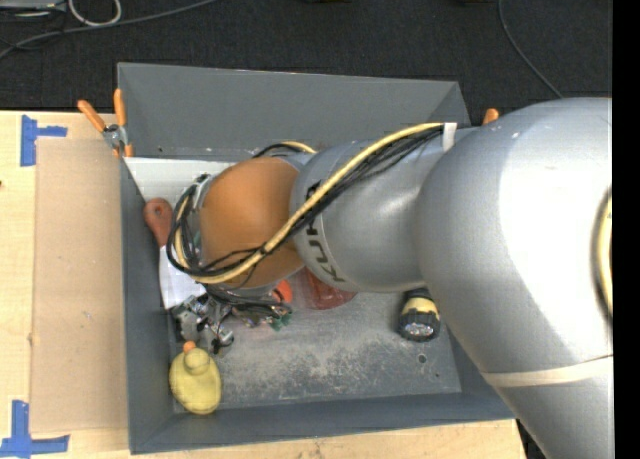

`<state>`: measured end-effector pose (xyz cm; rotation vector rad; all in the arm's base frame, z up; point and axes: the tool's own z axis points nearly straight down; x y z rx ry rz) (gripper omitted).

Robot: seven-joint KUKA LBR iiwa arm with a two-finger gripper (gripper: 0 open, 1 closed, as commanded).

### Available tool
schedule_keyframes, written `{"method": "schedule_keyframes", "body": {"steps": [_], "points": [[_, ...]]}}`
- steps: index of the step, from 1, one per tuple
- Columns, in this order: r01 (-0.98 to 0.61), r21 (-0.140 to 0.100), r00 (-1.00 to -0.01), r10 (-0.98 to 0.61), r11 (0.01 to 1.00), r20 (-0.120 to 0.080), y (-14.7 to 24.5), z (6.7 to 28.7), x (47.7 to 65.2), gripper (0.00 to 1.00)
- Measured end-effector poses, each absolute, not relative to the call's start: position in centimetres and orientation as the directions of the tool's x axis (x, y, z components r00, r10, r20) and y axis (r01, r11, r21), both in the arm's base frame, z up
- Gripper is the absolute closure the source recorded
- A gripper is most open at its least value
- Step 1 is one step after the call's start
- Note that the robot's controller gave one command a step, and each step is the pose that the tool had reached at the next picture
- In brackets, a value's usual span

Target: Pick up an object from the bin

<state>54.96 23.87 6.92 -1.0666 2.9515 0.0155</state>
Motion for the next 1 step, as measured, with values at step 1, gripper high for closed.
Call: {"method": "schedule_keyframes", "body": {"steps": [1], "points": [[-0.665, 0.005, -0.747, -0.665, 0.747, -0.009, 24.28, 7.13, 50.96, 1.0]]}}
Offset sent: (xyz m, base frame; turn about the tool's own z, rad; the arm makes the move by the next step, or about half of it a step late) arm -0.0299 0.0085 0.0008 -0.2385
